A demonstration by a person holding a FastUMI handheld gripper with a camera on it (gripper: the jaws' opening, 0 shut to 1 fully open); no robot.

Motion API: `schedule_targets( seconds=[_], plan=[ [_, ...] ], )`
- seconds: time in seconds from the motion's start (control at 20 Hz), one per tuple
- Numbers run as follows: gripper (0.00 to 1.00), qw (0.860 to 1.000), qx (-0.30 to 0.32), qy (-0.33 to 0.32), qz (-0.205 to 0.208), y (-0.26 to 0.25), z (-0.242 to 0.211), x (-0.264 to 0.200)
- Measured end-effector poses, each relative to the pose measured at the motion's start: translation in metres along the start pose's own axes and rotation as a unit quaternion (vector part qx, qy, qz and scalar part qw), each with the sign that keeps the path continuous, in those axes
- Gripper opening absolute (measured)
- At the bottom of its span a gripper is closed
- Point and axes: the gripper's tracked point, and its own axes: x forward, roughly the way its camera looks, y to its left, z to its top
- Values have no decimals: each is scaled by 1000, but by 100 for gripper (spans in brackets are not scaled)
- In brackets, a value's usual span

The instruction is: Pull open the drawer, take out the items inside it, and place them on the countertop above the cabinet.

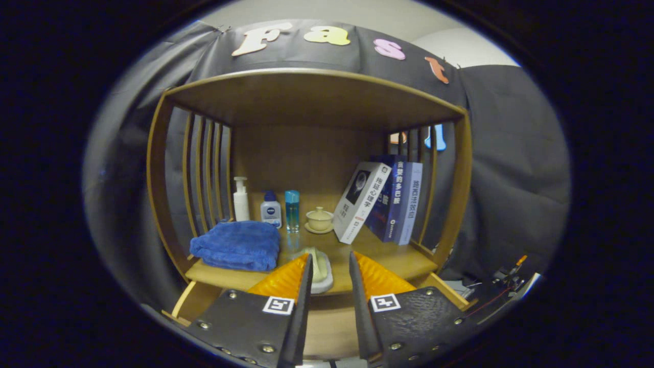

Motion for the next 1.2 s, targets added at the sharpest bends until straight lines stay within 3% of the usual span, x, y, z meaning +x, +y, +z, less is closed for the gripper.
schedule_targets(
  seconds=[0.65, 1.2],
  plan=[
    [40, 1000, 17, -17, -9, 0, -60, -97],
    [40, 1000, 23, 14, 6, -4, -137, -117]
  ],
)
